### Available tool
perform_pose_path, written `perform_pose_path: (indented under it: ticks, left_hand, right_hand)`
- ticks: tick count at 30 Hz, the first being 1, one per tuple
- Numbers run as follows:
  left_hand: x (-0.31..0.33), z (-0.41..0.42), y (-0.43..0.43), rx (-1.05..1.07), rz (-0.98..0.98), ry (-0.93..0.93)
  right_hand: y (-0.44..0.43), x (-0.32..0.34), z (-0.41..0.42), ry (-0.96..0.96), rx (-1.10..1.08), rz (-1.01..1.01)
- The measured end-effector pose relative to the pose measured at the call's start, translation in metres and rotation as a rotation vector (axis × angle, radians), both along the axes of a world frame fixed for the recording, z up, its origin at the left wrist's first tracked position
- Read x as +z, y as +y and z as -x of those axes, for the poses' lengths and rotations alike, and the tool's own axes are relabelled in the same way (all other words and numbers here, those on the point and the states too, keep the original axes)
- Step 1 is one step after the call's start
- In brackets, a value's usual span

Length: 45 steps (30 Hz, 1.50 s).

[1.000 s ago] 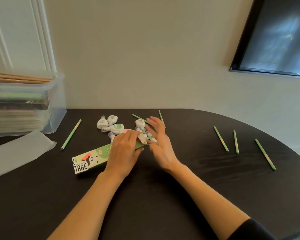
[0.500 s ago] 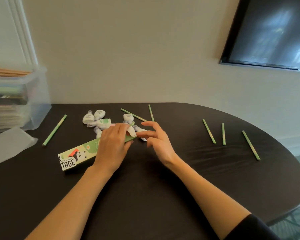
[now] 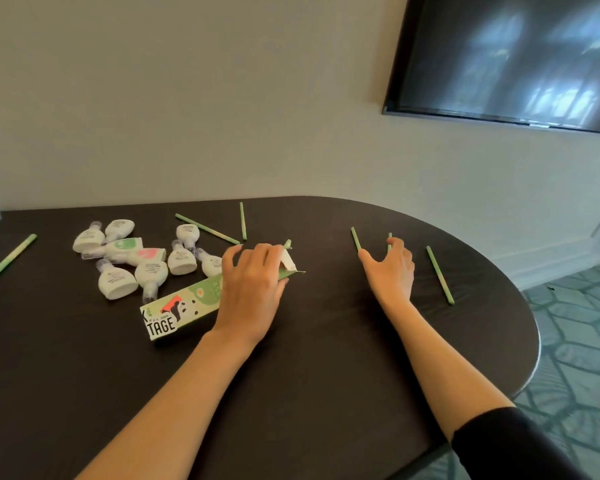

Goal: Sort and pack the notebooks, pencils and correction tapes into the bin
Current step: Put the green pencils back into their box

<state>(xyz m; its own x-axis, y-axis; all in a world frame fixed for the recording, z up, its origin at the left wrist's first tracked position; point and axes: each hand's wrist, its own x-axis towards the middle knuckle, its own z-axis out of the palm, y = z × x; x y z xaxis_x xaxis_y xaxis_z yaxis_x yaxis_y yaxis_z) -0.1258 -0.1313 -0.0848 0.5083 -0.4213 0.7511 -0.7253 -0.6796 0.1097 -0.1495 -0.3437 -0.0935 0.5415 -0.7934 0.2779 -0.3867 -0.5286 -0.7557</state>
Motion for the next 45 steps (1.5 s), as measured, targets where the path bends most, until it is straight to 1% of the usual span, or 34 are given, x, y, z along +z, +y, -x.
perform_pose_path:
  ticks: [2, 4, 9, 12, 16, 19, 21, 23, 25, 26, 28, 30, 31, 33, 37, 39, 43, 45]
  left_hand:
    - [-0.002, 0.0, -0.009, 0.001, -0.014, 0.009]
    - [-0.004, -0.002, -0.011, 0.011, -0.03, 0.025]
    - [-0.008, -0.007, -0.01, 0.053, -0.045, 0.065]
    - [-0.007, -0.006, -0.01, 0.062, -0.056, 0.084]
    - [-0.007, -0.007, -0.006, 0.09, -0.047, 0.069]
    - [-0.006, -0.005, 0.002, 0.102, -0.047, 0.112]
    - [-0.006, -0.003, 0.009, 0.112, -0.06, 0.126]
    - [-0.005, -0.003, 0.018, 0.124, -0.068, 0.123]
    - [-0.003, -0.004, 0.028, 0.133, -0.057, 0.132]
    - [-0.003, -0.005, 0.034, 0.137, -0.051, 0.129]
    - [-0.002, -0.007, 0.047, 0.148, -0.044, 0.109]
    - [0.0, -0.008, 0.059, 0.159, -0.047, 0.12]
    - [0.001, -0.009, 0.067, 0.172, -0.045, 0.14]
    - [0.001, -0.012, 0.084, 0.209, -0.036, 0.145]
    - [0.004, -0.022, 0.118, 0.237, 0.013, 0.153]
    - [0.005, -0.029, 0.134, 0.255, 0.04, 0.163]
    - [0.004, -0.043, 0.166, 0.3, 0.089, 0.206]
    - [0.003, -0.048, 0.173, 0.281, 0.087, 0.224]
  right_hand:
    - [-0.009, -0.002, -0.004, 0.091, 0.018, -0.022]
    - [-0.013, -0.002, -0.008, 0.165, 0.029, -0.003]
    - [-0.015, 0.0, -0.016, 0.279, 0.038, 0.18]
    - [-0.01, 0.003, -0.017, 0.387, 0.044, 0.26]
    - [-0.007, 0.006, -0.017, 0.479, 0.106, 0.253]
    - [0.005, 0.004, -0.017, 0.478, 0.213, 0.288]
    - [0.016, 0.002, -0.015, 0.471, 0.284, 0.362]
    - [0.029, -0.001, -0.016, 0.47, 0.327, 0.429]
    - [0.041, -0.002, -0.017, 0.456, 0.345, 0.431]
    - [0.046, -0.002, -0.017, 0.423, 0.351, 0.393]
    - [0.057, 0.001, -0.018, 0.273, 0.385, 0.228]
    - [0.067, 0.007, -0.016, 0.061, 0.473, 0.002]
    - [0.075, 0.011, -0.016, -0.021, 0.531, -0.076]
    - [0.092, 0.018, -0.016, -0.113, 0.632, -0.199]
    - [0.121, 0.02, -0.022, -0.153, 0.815, -0.49]
    - [0.126, 0.018, -0.023, -0.15, 0.88, -0.594]
    - [0.132, 0.014, -0.027, -0.076, 0.968, -0.692]
    - [0.133, 0.013, -0.029, -0.049, 1.002, -0.725]
